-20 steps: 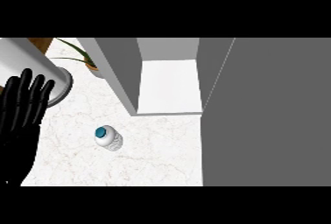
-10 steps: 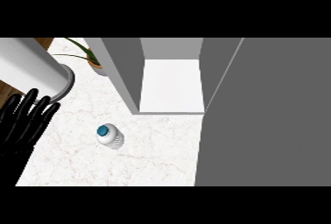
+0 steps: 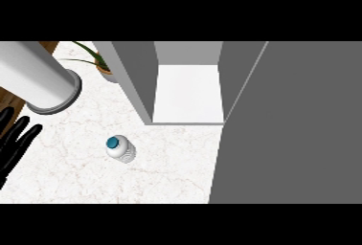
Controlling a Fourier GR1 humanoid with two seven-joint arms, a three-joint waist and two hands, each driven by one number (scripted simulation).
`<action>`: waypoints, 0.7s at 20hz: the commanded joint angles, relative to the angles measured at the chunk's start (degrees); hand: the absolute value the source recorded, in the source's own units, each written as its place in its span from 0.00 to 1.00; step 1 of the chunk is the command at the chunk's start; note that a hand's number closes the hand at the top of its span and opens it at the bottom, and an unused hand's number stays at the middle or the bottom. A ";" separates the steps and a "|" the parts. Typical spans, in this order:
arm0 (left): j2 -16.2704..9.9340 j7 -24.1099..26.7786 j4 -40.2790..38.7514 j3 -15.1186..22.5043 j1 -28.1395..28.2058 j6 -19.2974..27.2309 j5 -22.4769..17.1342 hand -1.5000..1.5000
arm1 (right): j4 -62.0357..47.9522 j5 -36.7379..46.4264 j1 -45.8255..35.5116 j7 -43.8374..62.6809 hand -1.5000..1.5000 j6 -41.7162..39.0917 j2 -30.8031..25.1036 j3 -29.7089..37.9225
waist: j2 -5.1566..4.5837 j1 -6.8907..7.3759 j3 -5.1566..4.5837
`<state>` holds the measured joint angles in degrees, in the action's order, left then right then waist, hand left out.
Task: Pick up the bottled water, place it into the cabinet and close the cabinet
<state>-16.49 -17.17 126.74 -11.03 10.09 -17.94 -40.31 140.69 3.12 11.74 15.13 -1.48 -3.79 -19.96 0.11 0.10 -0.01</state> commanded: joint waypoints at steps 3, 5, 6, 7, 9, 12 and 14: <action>-0.34 -2.50 -0.74 -2.84 0.76 -2.56 -1.44 0.00 | 3.34 3.15 -2.71 5.75 0.00 2.47 1.38 -3.46 | -0.04 0.03 -0.01; -0.75 -4.82 1.15 -1.46 0.90 -1.62 0.49 0.00 | 4.17 3.86 0.92 4.00 0.00 1.91 0.13 -5.15 | 0.01 -0.13 0.01; 0.73 -2.80 -0.49 -0.85 0.89 -2.82 2.84 0.00 | 5.14 4.21 3.34 3.23 0.00 1.60 -0.69 -6.27 | 0.02 -0.26 0.01; 0.41 -0.04 -2.44 -2.39 3.01 -7.07 3.20 0.00 | 1.68 8.33 0.11 2.44 0.00 4.31 2.10 -9.02 | 0.02 -0.06 -0.03; 1.62 -0.63 -4.96 1.17 -1.22 -4.94 9.12 0.00 | 3.23 4.69 -1.23 5.43 0.00 3.39 0.53 -5.13 | -0.07 -0.34 -0.01; 5.49 2.27 -4.50 4.25 2.44 -5.85 14.58 0.00 | 5.42 5.49 -2.54 7.95 0.00 4.95 0.49 -5.28 | -0.02 -0.22 -0.02; 4.27 4.16 -12.37 2.36 -1.43 -7.55 14.67 0.00 | 5.07 7.21 -3.57 8.69 0.00 5.62 0.95 -8.43 | -0.06 -0.37 -0.04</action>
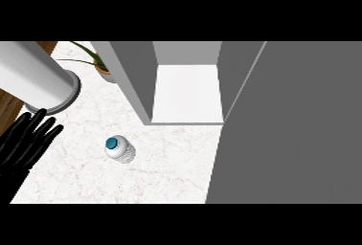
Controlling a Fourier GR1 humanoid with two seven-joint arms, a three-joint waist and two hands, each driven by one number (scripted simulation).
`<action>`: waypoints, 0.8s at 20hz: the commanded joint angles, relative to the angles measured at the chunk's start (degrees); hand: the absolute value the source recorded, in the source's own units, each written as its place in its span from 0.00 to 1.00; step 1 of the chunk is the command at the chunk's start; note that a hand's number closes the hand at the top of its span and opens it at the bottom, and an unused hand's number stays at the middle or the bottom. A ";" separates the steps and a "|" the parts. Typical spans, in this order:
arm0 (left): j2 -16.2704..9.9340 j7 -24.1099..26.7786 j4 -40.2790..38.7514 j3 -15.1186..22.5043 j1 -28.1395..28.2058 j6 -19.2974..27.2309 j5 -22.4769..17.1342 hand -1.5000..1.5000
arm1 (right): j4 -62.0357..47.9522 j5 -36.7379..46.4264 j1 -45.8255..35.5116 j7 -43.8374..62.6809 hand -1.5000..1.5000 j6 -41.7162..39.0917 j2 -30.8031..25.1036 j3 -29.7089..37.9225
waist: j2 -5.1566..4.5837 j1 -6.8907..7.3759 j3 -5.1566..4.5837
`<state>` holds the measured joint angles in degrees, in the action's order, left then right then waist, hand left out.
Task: Pick up the bottled water, place it into the cabinet and close the cabinet
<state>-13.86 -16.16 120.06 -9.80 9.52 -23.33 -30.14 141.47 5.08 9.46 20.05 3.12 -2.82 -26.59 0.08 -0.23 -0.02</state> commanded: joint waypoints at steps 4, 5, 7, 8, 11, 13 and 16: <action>2.80 1.65 -7.88 1.76 -5.09 1.34 6.71 0.00 | 6.54 6.67 2.62 1.99 0.00 1.14 -1.78 -4.58 | 0.03 -0.40 0.00; 2.98 3.23 -11.03 1.81 -6.50 1.01 8.98 0.00 | 5.12 4.58 0.64 2.18 0.00 1.18 -1.63 -2.48 | -0.04 -0.30 0.00; 3.27 6.45 -14.11 0.57 -5.65 -0.23 10.13 0.00 | 5.32 6.87 -2.55 5.12 0.00 2.90 -0.61 -3.32 | -0.05 -0.11 -0.05; 3.85 6.90 -16.34 1.72 -6.90 -0.47 11.04 0.00 | 5.02 3.25 -0.78 3.40 0.00 1.71 -2.20 -0.27 | -0.07 -0.19 -0.01; 4.28 12.73 -23.22 1.49 -6.15 -2.66 14.63 0.00 | 5.31 4.98 0.89 2.50 0.00 2.89 -2.27 -2.90 | -0.03 -0.34 -0.02; 4.45 14.83 -26.17 1.88 -4.97 -2.93 17.11 0.00 | 5.03 5.74 -0.51 2.32 0.00 2.64 -2.92 -3.03 | 0.00 -0.33 -0.02; 3.61 17.90 -33.11 1.48 -7.75 -3.33 19.85 0.00 | 6.65 7.84 -2.29 6.18 0.00 4.51 -2.60 -4.89 | -0.01 -0.52 -0.07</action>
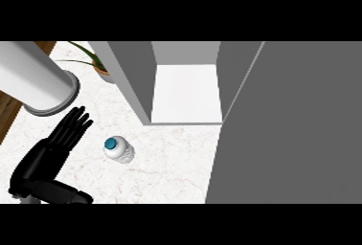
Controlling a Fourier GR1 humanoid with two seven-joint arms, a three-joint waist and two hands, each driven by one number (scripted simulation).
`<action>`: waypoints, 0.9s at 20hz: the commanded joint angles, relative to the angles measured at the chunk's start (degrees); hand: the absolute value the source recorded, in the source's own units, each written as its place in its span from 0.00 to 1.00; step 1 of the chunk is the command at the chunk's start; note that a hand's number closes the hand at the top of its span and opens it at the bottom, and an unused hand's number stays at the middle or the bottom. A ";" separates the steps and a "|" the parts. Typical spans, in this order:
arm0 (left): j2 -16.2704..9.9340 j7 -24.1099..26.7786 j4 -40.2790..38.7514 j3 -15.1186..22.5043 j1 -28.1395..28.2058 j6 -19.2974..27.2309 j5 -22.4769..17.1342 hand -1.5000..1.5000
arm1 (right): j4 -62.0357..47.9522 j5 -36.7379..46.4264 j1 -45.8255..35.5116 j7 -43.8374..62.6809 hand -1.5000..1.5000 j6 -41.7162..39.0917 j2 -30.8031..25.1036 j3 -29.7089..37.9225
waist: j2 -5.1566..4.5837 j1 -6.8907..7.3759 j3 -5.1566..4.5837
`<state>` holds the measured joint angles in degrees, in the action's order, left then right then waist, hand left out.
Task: Pick up the bottled water, place it into the cabinet and close the cabinet
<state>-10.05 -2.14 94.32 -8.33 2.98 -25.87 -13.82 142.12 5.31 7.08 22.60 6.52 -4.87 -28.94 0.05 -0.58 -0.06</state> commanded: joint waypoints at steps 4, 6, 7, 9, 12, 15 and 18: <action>-3.41 6.71 -17.22 -2.95 -6.19 -3.48 2.86 0.00 | 6.71 7.83 0.44 4.86 0.00 2.29 -1.18 -3.49 | 0.01 -0.24 -0.03; -1.64 12.13 -21.31 -1.58 -5.84 -2.34 6.86 0.00 | 9.16 4.99 1.60 4.52 0.00 1.61 -2.95 -1.30 | -0.01 -0.29 -0.02; 0.68 16.75 -24.10 0.98 -4.48 -1.59 10.71 0.00 | 4.28 7.54 0.23 2.06 0.00 2.89 -1.08 -4.12 | -0.03 -0.21 -0.04; -1.63 15.80 -27.32 -1.39 -6.99 -2.81 8.67 0.00 | 1.80 7.14 1.86 -1.51 0.00 3.07 -1.96 -3.77 | -0.04 -0.12 0.00; -1.59 21.08 -34.96 -1.37 -9.60 -2.96 10.83 0.00 | 4.64 6.36 0.50 1.08 0.00 3.39 -2.90 -3.63 | -0.07 -0.37 -0.02; -1.08 27.35 -42.30 -1.13 -12.81 -1.19 13.99 0.00 | 7.82 7.70 2.33 2.92 0.00 4.63 -3.79 -5.44 | -0.03 -0.82 -0.06; -0.24 30.60 -47.89 -0.58 -15.60 -0.38 15.52 0.00 | 1.98 7.97 -1.65 -0.01 0.00 4.89 -2.77 -4.40 | -0.10 -0.32 -0.03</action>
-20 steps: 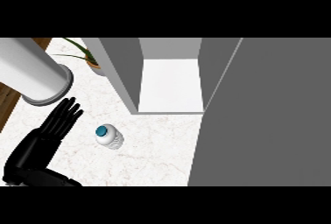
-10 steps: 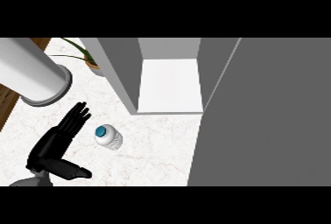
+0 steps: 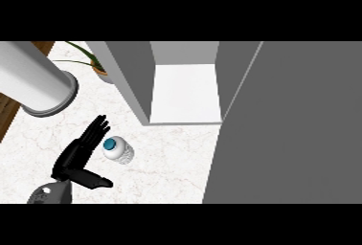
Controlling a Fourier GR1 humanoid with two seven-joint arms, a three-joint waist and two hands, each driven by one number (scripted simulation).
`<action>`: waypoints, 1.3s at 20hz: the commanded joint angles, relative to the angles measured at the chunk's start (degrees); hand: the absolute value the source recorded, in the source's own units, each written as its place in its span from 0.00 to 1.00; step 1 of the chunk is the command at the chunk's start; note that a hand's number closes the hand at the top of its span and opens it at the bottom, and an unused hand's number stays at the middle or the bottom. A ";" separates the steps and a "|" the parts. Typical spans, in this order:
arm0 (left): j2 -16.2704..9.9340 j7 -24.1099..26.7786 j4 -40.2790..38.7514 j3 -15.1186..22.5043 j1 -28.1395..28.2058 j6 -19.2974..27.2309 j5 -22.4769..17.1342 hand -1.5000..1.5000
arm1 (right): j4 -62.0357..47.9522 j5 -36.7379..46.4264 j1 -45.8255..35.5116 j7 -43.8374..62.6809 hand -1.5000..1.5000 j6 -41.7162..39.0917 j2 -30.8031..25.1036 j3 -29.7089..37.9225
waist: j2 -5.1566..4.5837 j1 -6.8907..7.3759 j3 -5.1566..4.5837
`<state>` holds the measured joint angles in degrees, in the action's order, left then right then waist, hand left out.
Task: Pick up the bottled water, place it into the cabinet and close the cabinet
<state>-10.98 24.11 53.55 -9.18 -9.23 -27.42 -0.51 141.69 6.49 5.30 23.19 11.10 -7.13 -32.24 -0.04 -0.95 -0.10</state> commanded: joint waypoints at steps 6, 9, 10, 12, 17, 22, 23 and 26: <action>-0.79 12.06 -17.36 -1.73 -7.62 1.08 2.86 0.00 | 9.49 3.78 1.74 3.61 0.00 -0.01 -4.17 1.07 | -0.01 -0.34 0.01; 0.77 18.75 -23.27 -0.80 -7.86 3.07 5.36 0.00 | 3.34 4.99 1.15 -0.44 0.00 1.17 -2.73 0.30 | -0.08 -0.12 0.01; 0.95 18.66 -24.47 -0.78 -9.68 2.83 5.27 0.00 | 6.24 4.90 -0.98 3.99 0.00 1.16 -2.44 -0.25 | -0.05 0.04 0.00; 1.49 17.54 -23.73 -1.28 -10.61 3.74 4.29 0.00 | 3.19 5.30 1.55 -0.96 0.00 1.68 -2.50 -1.60 | 0.04 0.29 0.06; 0.39 21.61 -31.79 -3.60 -15.54 2.78 3.32 0.00 | 6.74 2.51 1.54 0.58 0.00 1.28 -5.02 1.25 | -0.15 -0.33 -0.01; 2.20 25.83 -34.96 -3.29 -17.37 2.95 3.78 1.00 | 3.94 4.99 0.53 0.82 0.00 3.05 -3.92 -1.92 | -0.13 -0.24 -0.02; 2.69 24.27 -35.39 -2.99 -18.27 1.98 3.71 1.00 | 4.96 4.86 3.18 -0.73 0.00 2.67 -5.20 -3.42 | -0.07 -0.44 0.00; 1.97 23.64 -35.99 -2.83 -19.97 -0.57 3.48 1.00 | 6.22 5.67 2.45 -0.43 0.00 3.79 -5.29 -3.49 | -0.07 -0.62 -0.03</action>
<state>-8.85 45.39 18.97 -12.10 -27.17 -23.05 3.23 141.30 7.19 5.79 20.81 14.76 -10.83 -34.78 -0.16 -1.43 -0.13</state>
